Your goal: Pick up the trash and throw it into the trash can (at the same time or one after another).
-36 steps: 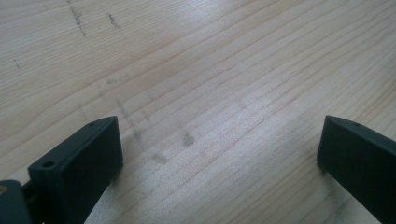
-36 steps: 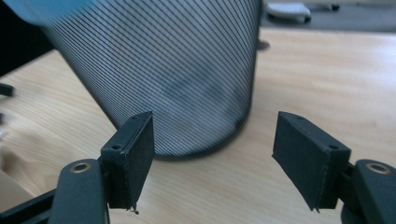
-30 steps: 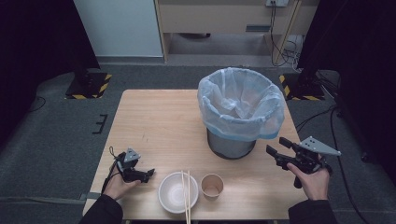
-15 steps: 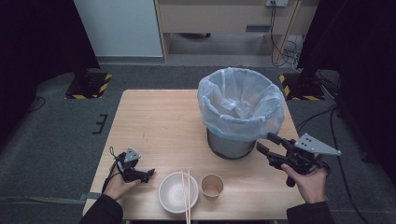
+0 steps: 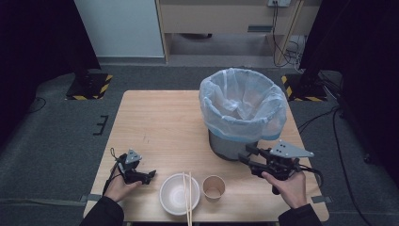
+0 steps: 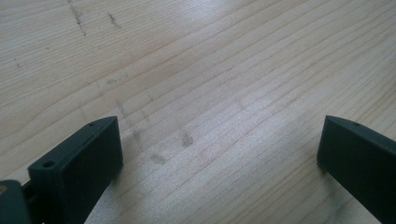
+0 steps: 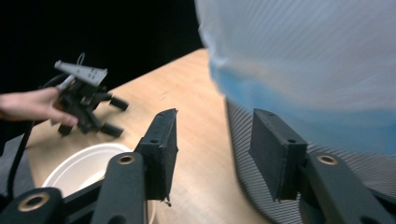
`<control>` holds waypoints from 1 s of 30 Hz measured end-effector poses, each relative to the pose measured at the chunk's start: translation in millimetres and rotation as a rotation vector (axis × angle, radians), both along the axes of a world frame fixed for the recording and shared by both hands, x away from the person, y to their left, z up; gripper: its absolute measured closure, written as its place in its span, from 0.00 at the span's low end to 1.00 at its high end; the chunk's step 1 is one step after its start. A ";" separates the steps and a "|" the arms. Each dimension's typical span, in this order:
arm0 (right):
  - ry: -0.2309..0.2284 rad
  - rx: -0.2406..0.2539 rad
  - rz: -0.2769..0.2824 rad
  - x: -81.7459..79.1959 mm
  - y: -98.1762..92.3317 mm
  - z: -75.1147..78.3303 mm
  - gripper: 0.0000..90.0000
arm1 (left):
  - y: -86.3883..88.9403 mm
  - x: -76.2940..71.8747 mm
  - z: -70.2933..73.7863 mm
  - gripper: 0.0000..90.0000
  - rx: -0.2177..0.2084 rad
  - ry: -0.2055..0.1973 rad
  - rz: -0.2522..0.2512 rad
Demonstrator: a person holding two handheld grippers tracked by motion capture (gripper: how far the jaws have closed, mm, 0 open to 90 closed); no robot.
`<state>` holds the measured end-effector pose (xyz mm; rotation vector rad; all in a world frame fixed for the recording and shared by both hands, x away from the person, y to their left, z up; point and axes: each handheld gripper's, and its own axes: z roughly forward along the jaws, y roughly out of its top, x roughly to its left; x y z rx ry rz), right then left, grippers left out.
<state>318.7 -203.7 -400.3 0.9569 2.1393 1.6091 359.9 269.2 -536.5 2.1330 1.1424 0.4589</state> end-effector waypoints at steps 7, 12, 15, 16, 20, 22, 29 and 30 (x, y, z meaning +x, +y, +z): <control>0.087 -0.076 0.063 3.6 23.3 -30.1 0.61 | -0.1 0.0 0.0 0.00 0.000 0.000 0.001; 0.133 -0.103 0.110 3.5 37.0 -44.2 0.63 | -0.1 0.0 0.0 0.00 0.000 0.000 0.001; 0.171 -0.113 0.137 3.2 44.6 -52.4 0.65 | -0.1 0.0 0.0 0.00 0.000 0.000 0.001; 0.179 -0.118 0.143 3.4 45.9 -54.0 0.66 | -0.1 0.0 0.0 0.00 0.000 0.000 0.001; 0.222 -0.146 0.170 3.6 51.3 -61.4 0.70 | -0.1 0.0 0.0 0.00 0.000 0.000 0.001; 0.243 -0.158 0.181 3.7 52.6 -63.3 0.72 | -0.1 0.0 0.0 0.00 0.000 0.000 0.001; 0.307 -0.212 0.203 4.3 57.4 -71.5 0.78 | -0.2 0.0 0.0 0.00 0.000 0.000 0.001; 0.307 -0.212 0.203 4.3 57.4 -71.5 0.78 | -0.2 0.0 0.0 0.00 0.000 0.000 0.001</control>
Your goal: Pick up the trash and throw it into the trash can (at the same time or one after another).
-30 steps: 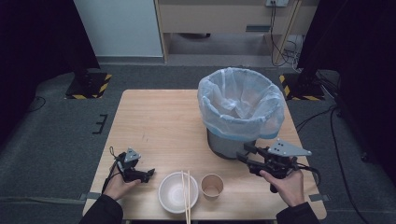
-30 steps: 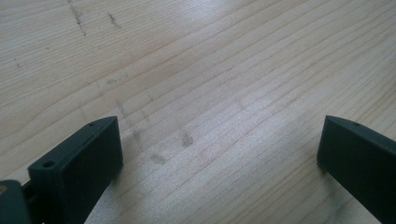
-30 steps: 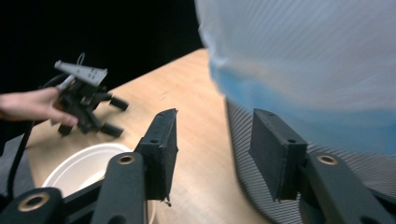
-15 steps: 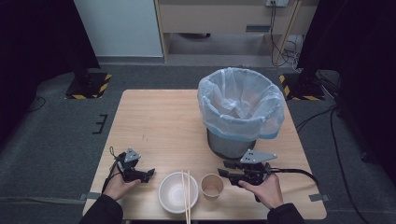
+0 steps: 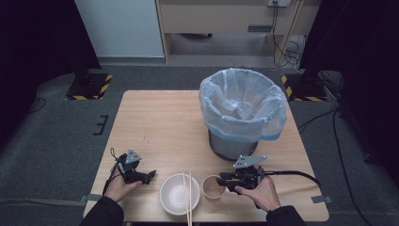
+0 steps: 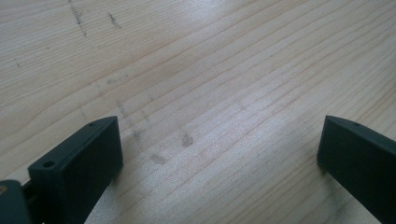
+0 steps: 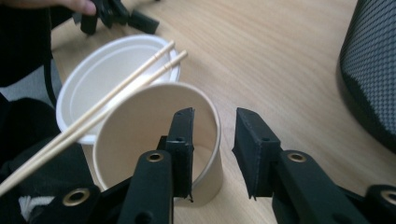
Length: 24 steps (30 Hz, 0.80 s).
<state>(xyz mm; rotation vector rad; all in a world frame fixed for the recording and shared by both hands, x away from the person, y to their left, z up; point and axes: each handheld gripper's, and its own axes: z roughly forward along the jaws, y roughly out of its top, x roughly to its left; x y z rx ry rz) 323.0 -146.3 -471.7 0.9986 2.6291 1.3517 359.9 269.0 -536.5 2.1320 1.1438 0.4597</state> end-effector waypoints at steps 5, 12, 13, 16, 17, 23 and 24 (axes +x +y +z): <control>0.027 -0.029 0.014 0.5 0.8 -2.1 0.87 | 0.0 0.0 0.0 0.00 0.000 0.000 0.000; 0.029 -0.036 0.012 0.5 -1.1 0.6 0.94 | 0.0 0.0 0.0 0.00 0.000 0.000 0.000; 0.028 -0.030 0.009 0.5 -1.5 1.5 0.94 | 0.0 0.0 0.0 0.00 0.000 0.000 0.000; 0.018 -0.015 0.008 0.9 -4.0 5.1 0.94 | 0.0 0.0 0.0 0.00 0.000 0.000 0.000; 0.017 -0.010 0.003 0.8 -4.8 6.6 0.94 | 0.0 0.0 0.0 0.00 0.000 0.000 0.000; -0.026 0.061 -0.026 0.3 -12.5 19.0 0.94 | 0.0 0.0 0.0 0.00 0.000 0.000 0.000; -0.026 0.061 -0.026 0.3 -12.5 19.0 0.94 | 0.0 0.0 0.0 0.00 0.000 0.000 0.000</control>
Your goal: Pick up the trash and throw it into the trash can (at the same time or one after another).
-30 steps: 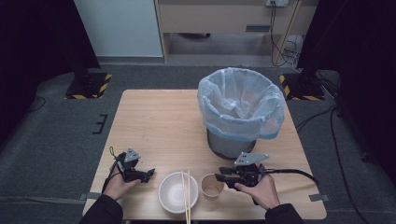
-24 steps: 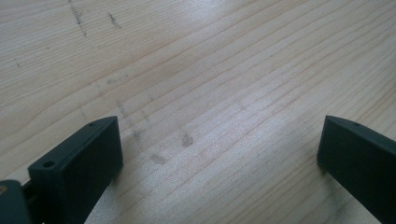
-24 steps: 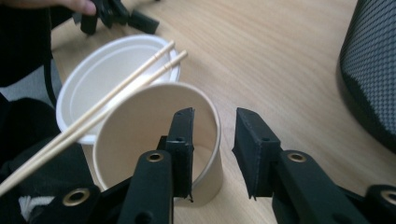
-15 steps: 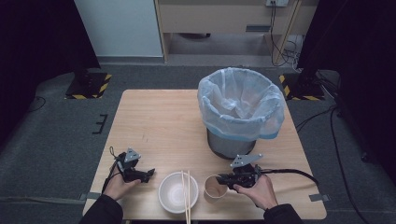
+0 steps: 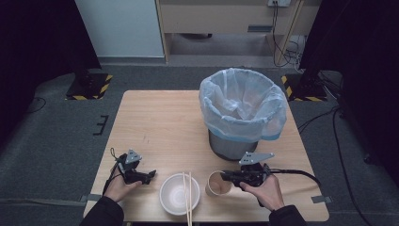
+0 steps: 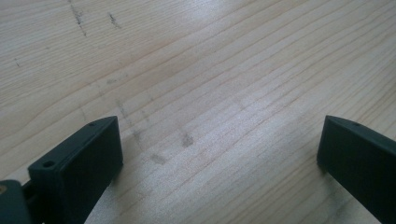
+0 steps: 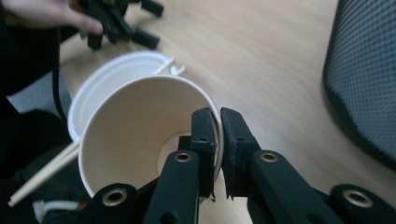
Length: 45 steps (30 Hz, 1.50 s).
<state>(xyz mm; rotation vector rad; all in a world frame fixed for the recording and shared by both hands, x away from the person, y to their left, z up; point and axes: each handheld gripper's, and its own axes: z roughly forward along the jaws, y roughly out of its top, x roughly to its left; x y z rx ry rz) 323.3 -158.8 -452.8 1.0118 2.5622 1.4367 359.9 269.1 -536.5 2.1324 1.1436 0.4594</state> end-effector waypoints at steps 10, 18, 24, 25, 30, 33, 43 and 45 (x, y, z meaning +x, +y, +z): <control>-0.091 0.171 -0.042 -2.8 -17.5 25.2 0.94 | 0.0 0.0 0.0 0.00 -0.001 0.000 0.000; -0.135 0.254 -0.066 -5.1 -30.4 39.3 0.94 | 0.0 0.0 0.0 0.00 0.000 0.000 0.000; -0.169 0.328 -0.085 -6.1 -42.5 51.5 0.94 | 0.0 0.0 0.0 0.00 0.000 0.000 0.000; -0.177 0.337 -0.088 -6.4 -44.6 53.6 0.94 | 0.0 0.0 0.0 0.00 0.000 0.000 0.000; -0.224 0.382 -0.087 -9.2 -51.8 66.3 0.94 | 0.0 0.0 0.0 0.00 0.000 0.000 0.000; -0.249 0.418 -0.094 -11.3 -56.1 75.8 0.94 | 0.0 0.0 0.0 0.00 -0.001 0.000 0.000; -0.341 0.522 -0.143 -12.5 -68.7 100.4 0.95 | 0.0 0.0 0.0 0.00 0.000 0.000 0.000; -0.359 0.537 -0.151 -12.3 -70.0 105.4 0.95 | -0.2 -0.1 -0.1 0.00 0.000 -0.001 0.002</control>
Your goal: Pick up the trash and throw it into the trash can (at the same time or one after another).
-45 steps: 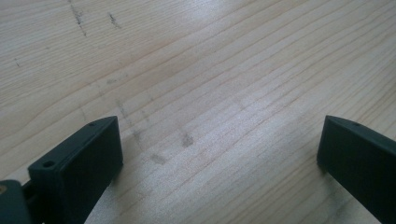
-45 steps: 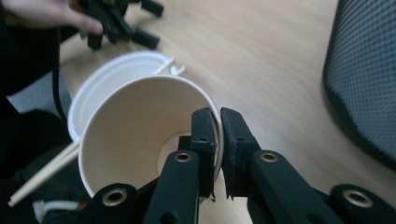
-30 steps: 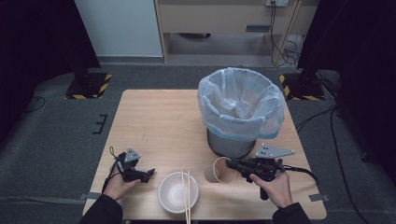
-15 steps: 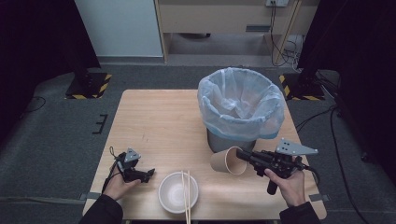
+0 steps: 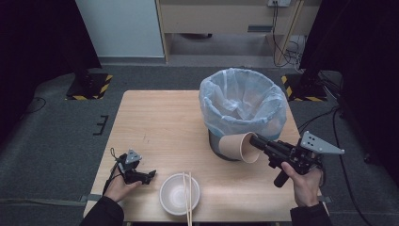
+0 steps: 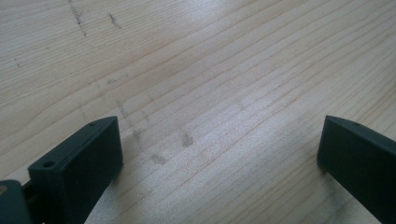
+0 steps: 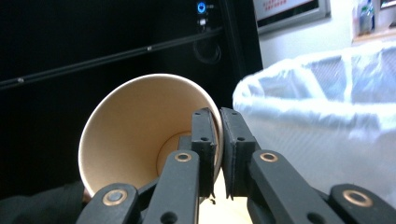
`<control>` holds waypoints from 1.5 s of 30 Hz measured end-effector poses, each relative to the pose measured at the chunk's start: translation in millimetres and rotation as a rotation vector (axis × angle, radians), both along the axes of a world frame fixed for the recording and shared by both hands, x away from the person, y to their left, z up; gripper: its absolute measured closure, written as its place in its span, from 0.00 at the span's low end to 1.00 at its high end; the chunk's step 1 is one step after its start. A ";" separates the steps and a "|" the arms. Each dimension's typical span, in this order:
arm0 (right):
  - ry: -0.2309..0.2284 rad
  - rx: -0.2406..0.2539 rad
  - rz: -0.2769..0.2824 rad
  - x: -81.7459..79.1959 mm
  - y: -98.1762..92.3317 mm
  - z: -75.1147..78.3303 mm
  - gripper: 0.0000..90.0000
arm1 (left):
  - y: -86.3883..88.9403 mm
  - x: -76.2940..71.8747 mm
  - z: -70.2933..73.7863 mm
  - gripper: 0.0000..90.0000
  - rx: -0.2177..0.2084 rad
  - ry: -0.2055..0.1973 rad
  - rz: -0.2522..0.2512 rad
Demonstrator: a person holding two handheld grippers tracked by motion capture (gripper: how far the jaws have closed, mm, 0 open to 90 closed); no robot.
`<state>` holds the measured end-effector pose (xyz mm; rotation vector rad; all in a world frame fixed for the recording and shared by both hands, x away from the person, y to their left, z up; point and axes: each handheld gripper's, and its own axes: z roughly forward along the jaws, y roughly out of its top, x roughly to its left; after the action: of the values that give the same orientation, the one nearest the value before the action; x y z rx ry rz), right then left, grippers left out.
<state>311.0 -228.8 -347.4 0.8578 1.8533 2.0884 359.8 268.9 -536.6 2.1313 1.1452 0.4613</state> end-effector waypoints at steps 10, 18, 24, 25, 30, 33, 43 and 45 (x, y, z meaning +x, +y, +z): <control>-0.062 0.054 -0.050 3.0 -7.6 20.9 0.95 | -0.2 0.0 0.0 0.00 0.001 0.000 0.002; -0.131 0.131 -0.129 8.2 -8.6 38.4 0.95 | -0.2 0.0 0.0 0.00 0.001 0.000 0.002; -0.162 0.163 -0.218 20.5 -8.8 44.7 0.94 | -0.3 -0.1 0.0 0.00 0.001 0.000 0.003; -0.161 0.160 -0.231 24.0 -8.4 45.4 0.95 | -0.3 -0.1 0.0 0.00 0.001 0.000 0.003; -0.170 0.143 -0.262 40.4 -2.7 54.0 0.94 | -0.3 -0.1 0.0 0.00 0.000 0.000 0.003; -0.174 0.134 -0.277 46.6 0.0 59.1 0.94 | -0.3 -0.1 0.0 0.00 0.001 0.000 0.003; -0.138 0.058 -0.386 79.0 13.0 62.1 0.94 | -0.3 0.0 0.0 0.00 0.000 0.000 0.003; -0.122 0.028 -0.411 85.1 13.7 58.7 0.94 | -0.3 0.0 0.0 0.00 0.000 0.000 0.003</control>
<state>396.1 -215.1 -288.7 0.9951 1.4436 1.8664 359.8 268.6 -536.6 2.1302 1.1485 0.4626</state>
